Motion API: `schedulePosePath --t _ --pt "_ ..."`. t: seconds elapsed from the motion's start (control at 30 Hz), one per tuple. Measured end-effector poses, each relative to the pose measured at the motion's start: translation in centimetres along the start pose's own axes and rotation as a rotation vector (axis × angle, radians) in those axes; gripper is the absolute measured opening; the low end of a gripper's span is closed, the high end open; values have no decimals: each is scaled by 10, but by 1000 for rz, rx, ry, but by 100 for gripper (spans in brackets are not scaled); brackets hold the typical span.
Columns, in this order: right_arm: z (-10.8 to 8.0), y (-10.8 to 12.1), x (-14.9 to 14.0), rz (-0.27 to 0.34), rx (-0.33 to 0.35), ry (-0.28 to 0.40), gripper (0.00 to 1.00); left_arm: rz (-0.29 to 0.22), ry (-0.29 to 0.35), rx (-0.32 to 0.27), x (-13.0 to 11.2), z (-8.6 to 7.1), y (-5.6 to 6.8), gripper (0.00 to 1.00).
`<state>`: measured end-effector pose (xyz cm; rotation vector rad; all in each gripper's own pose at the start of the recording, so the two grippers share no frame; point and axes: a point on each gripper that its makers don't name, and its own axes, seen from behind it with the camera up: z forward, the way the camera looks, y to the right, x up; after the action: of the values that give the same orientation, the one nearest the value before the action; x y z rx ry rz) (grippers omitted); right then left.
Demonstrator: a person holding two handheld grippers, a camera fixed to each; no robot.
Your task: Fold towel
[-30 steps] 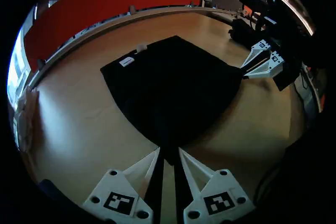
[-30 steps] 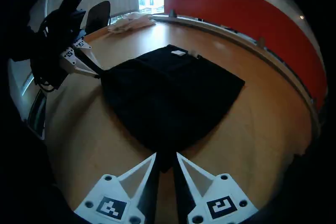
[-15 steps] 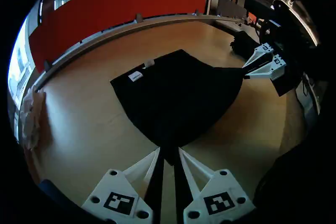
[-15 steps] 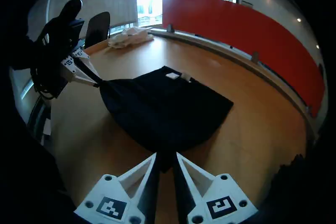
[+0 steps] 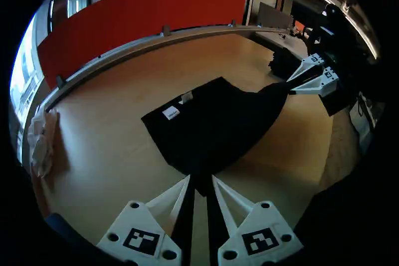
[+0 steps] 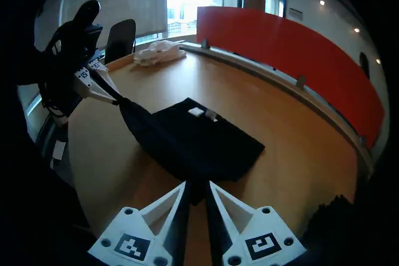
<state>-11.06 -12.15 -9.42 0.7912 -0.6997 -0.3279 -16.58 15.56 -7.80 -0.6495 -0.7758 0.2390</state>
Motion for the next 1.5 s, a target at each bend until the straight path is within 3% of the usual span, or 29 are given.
schedulePosePath --t 0.77,1.5 --pt "-39 -15 13 -22 22 -5 19 1 4 -32 17 -36 16 15" --pt "-42 -15 15 -22 32 -5 19 -19 7 -31 20 -41 18 15"
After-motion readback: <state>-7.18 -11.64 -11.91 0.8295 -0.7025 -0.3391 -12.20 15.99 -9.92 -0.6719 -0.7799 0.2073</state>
